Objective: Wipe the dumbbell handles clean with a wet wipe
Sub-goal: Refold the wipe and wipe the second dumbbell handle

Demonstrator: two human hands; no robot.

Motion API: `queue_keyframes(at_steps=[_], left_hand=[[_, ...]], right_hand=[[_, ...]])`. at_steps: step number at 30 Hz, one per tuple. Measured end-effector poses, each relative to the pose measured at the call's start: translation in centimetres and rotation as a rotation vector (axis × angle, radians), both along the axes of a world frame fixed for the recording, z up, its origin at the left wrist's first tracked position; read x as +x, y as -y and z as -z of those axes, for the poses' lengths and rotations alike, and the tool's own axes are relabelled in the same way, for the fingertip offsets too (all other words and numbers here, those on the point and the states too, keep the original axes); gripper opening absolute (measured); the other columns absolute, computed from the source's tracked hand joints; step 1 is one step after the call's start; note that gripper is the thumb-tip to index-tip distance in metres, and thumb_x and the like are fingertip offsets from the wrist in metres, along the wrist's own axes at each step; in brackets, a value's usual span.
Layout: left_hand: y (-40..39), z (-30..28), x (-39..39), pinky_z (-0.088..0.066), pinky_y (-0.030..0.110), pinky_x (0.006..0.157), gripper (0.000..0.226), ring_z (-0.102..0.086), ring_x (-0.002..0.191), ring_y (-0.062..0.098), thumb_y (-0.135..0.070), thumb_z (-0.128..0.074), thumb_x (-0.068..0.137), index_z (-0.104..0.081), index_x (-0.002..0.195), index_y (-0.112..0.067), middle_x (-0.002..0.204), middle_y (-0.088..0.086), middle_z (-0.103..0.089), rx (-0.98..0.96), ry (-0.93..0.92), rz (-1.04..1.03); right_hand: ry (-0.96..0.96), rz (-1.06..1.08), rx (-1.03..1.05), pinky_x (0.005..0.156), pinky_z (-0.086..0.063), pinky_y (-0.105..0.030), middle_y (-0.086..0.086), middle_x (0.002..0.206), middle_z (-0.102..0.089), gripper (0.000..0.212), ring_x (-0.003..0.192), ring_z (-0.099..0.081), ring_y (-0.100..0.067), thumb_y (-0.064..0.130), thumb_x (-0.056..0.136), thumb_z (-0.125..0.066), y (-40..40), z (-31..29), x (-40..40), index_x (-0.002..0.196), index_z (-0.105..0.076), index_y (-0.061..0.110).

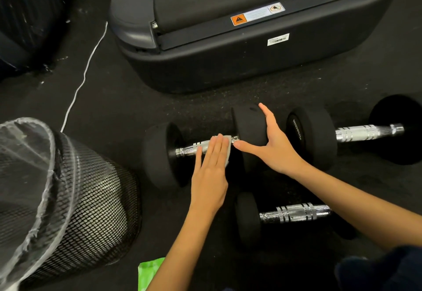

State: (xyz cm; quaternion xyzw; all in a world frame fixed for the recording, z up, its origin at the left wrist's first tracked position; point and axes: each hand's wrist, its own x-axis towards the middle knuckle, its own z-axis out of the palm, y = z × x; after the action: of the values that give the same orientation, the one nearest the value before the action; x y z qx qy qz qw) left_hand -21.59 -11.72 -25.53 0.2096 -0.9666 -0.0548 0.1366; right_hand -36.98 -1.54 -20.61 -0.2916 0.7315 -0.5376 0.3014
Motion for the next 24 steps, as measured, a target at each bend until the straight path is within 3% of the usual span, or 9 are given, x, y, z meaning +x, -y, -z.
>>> queue_keyframes(at_steps=[3,7,12,15,18,21,24], left_hand=[[-0.9,0.2,-0.7,-0.023,0.045,0.121,0.067,-0.023,0.15,0.028,0.003,-0.031,0.086,-0.027,0.153,-0.002,0.16,0.015,-0.029,0.063,-0.046,-0.014],[-0.4,-0.1,-3.2,-0.023,0.047,0.12,0.068,-0.041,0.14,0.035,0.009,-0.06,0.08,-0.04,0.145,0.005,0.146,0.021,-0.049,0.043,-0.047,0.015],[1.1,-1.1,-3.9,0.0,0.033,0.124,0.053,-0.049,0.129,0.021,0.003,-0.046,0.092,-0.044,0.145,-0.004,0.133,0.006,-0.057,0.224,-0.066,0.041],[0.6,-0.1,-1.6,-0.004,0.04,0.125,0.06,-0.033,0.146,0.021,0.005,-0.044,0.093,-0.036,0.151,-0.006,0.153,0.008,-0.044,0.221,-0.115,0.106],[0.5,0.7,-0.1,-0.004,0.043,0.125,0.066,-0.02,0.151,0.019,-0.001,-0.032,0.088,-0.028,0.153,-0.007,0.16,0.007,-0.032,0.122,-0.068,0.156],[0.5,0.5,-0.8,-0.006,0.044,0.125,0.068,-0.026,0.149,0.023,0.0,-0.035,0.084,-0.032,0.151,-0.005,0.158,0.01,-0.036,0.05,-0.042,0.141],[0.2,0.1,-2.3,-0.014,0.051,0.121,0.071,-0.038,0.143,0.027,0.006,-0.055,0.08,-0.037,0.148,-0.002,0.152,0.013,-0.045,0.008,-0.054,0.073]], right_hand=[[0.001,0.005,-0.004,0.107,-0.029,-0.018,0.008,0.154,-0.03,0.111,0.137,-0.032,-0.005,0.03,0.073,-0.082,0.1,-0.1,0.0,0.154,-0.007,0.023],[-0.027,0.01,-0.001,0.108,-0.03,-0.018,0.007,0.153,-0.031,0.11,0.137,-0.033,-0.005,0.03,0.074,-0.081,0.0,0.1,0.2,0.154,-0.007,0.021],[-0.008,0.003,-0.004,0.108,-0.032,-0.021,0.007,0.151,-0.033,0.111,0.135,-0.035,-0.005,0.031,0.073,-0.082,0.0,-0.1,-0.1,0.154,-0.006,0.024],[0.011,0.007,-0.011,0.102,-0.031,-0.009,0.009,0.152,-0.031,0.11,0.134,-0.033,-0.001,0.028,0.074,-0.082,-0.1,0.1,0.0,0.154,-0.007,0.024],[0.025,0.009,-0.017,0.095,-0.031,0.002,0.01,0.153,-0.029,0.108,0.133,-0.032,0.002,0.027,0.075,-0.082,-0.1,0.3,0.1,0.154,-0.007,0.025],[0.016,0.015,-0.015,0.094,-0.031,0.001,0.009,0.153,-0.03,0.108,0.135,-0.032,0.0,0.028,0.076,-0.081,0.0,0.4,0.0,0.154,-0.007,0.024],[0.009,0.016,-0.01,0.091,-0.032,0.004,0.008,0.153,-0.031,0.108,0.134,-0.033,0.0,0.029,0.076,-0.08,0.1,0.3,-0.1,0.154,-0.006,0.023]])
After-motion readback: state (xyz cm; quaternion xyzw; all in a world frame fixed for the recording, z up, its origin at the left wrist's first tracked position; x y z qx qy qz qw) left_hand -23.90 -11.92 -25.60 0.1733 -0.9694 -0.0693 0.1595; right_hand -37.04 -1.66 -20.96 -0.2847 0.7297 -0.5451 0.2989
